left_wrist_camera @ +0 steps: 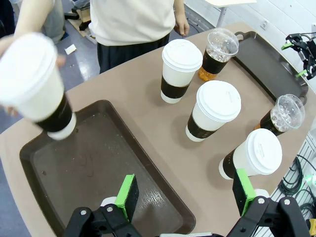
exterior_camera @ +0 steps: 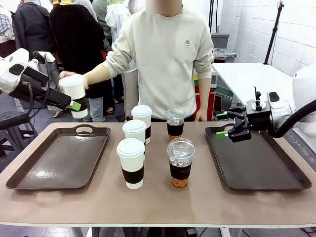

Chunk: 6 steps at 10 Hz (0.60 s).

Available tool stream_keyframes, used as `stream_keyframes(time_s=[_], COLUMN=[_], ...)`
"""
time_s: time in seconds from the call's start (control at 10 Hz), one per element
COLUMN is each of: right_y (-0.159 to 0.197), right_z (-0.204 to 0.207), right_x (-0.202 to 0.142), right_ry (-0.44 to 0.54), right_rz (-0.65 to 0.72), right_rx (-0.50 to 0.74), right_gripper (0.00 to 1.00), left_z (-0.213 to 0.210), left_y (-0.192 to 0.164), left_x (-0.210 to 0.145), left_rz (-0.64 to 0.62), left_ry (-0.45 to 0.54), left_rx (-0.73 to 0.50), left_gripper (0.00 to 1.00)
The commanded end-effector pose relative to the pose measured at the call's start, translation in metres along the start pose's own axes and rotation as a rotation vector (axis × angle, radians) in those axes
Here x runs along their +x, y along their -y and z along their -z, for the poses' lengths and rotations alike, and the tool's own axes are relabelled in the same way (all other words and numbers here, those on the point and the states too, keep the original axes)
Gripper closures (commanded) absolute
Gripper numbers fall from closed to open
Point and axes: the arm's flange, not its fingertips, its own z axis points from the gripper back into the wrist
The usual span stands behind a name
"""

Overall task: Distribute the coffee onto the tray.
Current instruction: Pick up one iced Americano and place it on the right Handle tray.

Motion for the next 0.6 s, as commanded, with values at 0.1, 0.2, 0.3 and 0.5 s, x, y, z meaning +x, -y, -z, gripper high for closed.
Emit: stream_keyframes(time_s=[0.1,0.2,0.3,0.5], right_y=[0.019,0.009,0.009,0.009], right_z=[0.002,0.0,0.0,0.0], right_x=[-0.002,0.0,0.0,0.0], right_ry=[-0.07,-0.01,-0.01,-0.01], right_rz=[0.032,0.006,0.006,0.006], right_rx=[0.038,0.015,0.015,0.015], right_gripper=[0.0,0.0,0.0,0.0], left_z=[0.0,0.0,0.0,0.0], left_y=[-0.002,-0.002,-0.002,-0.002], left_x=[-0.001,-0.001,-0.001,-0.001], left_rz=[-0.005,-0.005,-0.005,-0.005], left_ry=[0.003,0.003,0.003,0.003], left_rx=[-0.008,-0.008,-0.008,-0.008], left_gripper=[0.0,0.0,0.0,0.0])
